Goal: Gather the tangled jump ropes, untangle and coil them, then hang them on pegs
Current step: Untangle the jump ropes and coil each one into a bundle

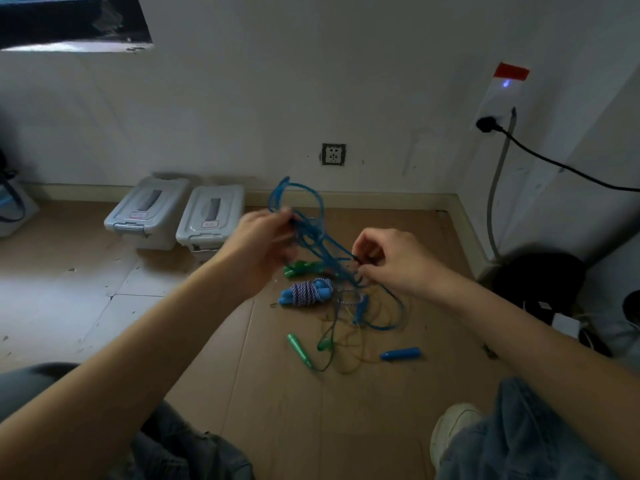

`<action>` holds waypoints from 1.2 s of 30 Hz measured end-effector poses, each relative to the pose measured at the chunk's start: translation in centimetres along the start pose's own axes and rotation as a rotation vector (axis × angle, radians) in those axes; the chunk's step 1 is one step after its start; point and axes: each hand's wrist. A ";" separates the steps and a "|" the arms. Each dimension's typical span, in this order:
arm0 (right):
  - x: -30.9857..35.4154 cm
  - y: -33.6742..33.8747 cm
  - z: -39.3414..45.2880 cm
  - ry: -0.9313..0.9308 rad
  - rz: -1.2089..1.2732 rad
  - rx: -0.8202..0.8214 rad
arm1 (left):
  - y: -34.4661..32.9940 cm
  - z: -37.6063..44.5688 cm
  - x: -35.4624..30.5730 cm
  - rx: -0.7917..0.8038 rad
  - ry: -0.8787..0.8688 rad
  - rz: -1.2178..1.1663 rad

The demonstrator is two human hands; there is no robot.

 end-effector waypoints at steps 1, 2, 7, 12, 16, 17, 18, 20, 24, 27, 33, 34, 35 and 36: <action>-0.5 0.0 -0.1 -0.007 -0.090 0.011 | 0.9 0.5 -0.9 -0.052 -0.051 0.021; -1.1 0.1 -0.1 -0.026 -0.130 0.006 | 1.9 1.0 -1.8 -0.095 -0.106 0.056; -2.3 1.2 0.5 -0.157 0.118 -0.231 | 3.5 1.0 -1.8 -0.008 -0.153 0.461; -1.2 1.4 0.2 -0.251 0.876 -0.002 | 2.8 0.3 -0.5 0.124 0.007 0.311; -1.1 2.2 0.3 -0.253 1.155 0.016 | 2.6 0.9 0.2 0.065 -0.090 0.440; -1.2 2.5 0.4 -0.246 1.182 0.003 | 2.6 1.1 0.5 0.031 -0.147 0.550; -1.3 2.7 0.6 -0.231 1.202 0.006 | 2.7 1.2 0.7 0.011 -0.183 0.637; -1.6 2.9 0.7 -0.205 1.230 0.047 | 3.0 1.5 1.1 0.004 -0.157 0.687; -2.0 2.9 1.0 -0.246 0.990 0.050 | 3.4 1.6 0.7 0.027 -0.004 0.419; -1.9 2.6 0.4 -0.261 0.241 0.122 | 2.9 1.2 0.4 0.111 -0.093 0.388; -0.1 1.8 0.1 0.011 0.270 0.092 | 0.8 -0.2 0.6 0.303 -0.228 0.595; 0.5 1.6 0.0 0.017 0.447 0.125 | 0.6 -0.3 0.7 0.327 -0.219 0.605; 0.9 1.3 -0.1 0.023 0.522 0.163 | 0.5 -0.4 0.7 0.358 -0.209 0.611; 1.1 1.0 -0.1 0.042 0.494 0.177 | 0.3 -0.5 0.8 0.387 -0.198 0.607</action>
Point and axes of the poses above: each hand's wrist, its own z-axis towards the middle knuckle, its own y-axis out of the back of the hand, x = y × z, and after that the axes turned 8 degrees about -y, right-handed
